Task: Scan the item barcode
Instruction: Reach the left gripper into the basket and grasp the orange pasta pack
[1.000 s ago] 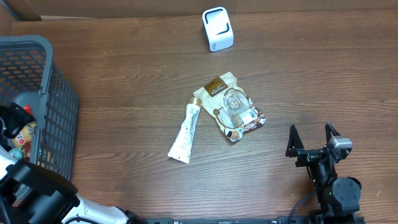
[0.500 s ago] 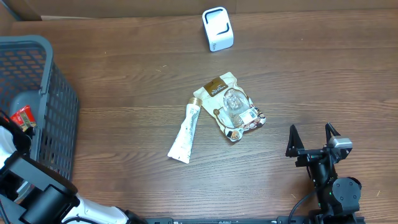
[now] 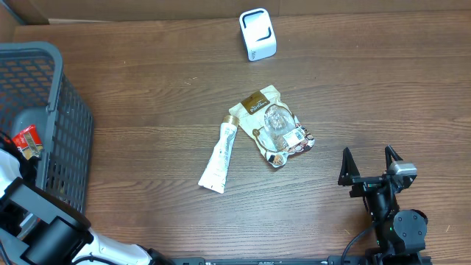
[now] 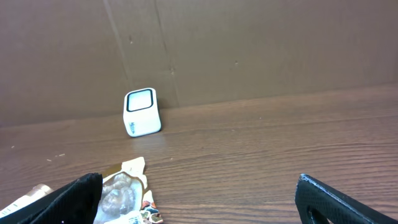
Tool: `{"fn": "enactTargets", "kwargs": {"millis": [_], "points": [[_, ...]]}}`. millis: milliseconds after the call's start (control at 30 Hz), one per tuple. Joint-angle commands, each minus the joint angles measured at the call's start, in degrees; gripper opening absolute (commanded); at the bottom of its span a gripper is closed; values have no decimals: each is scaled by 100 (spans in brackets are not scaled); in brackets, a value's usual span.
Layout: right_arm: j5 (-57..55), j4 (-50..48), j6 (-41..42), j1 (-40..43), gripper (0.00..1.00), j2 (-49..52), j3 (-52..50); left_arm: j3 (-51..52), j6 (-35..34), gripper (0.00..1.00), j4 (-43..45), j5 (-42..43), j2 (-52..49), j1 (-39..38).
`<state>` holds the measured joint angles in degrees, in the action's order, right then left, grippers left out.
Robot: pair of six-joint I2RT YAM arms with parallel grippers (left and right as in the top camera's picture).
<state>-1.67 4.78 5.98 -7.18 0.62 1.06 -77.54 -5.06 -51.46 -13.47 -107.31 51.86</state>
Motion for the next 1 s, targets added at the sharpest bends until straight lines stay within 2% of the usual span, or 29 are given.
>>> {"fn": "enactTargets", "kwargs": {"millis": [0,300,567,867,967], "points": [[28,-13,-7,-22,100,-46,-61,63,256,98,31,94,-249,24],[28,-13,-4,-22,100,-46,-61,68,256,100,308,-42,-439,72],[28,-13,-7,-22,100,-46,-61,68,361,100,315,170,-1108,63],[28,-13,-7,-22,100,-46,-61,68,337,93,378,173,-1333,61],[28,-13,-7,-22,100,-46,-61,68,334,85,378,197,-1333,61]]}}
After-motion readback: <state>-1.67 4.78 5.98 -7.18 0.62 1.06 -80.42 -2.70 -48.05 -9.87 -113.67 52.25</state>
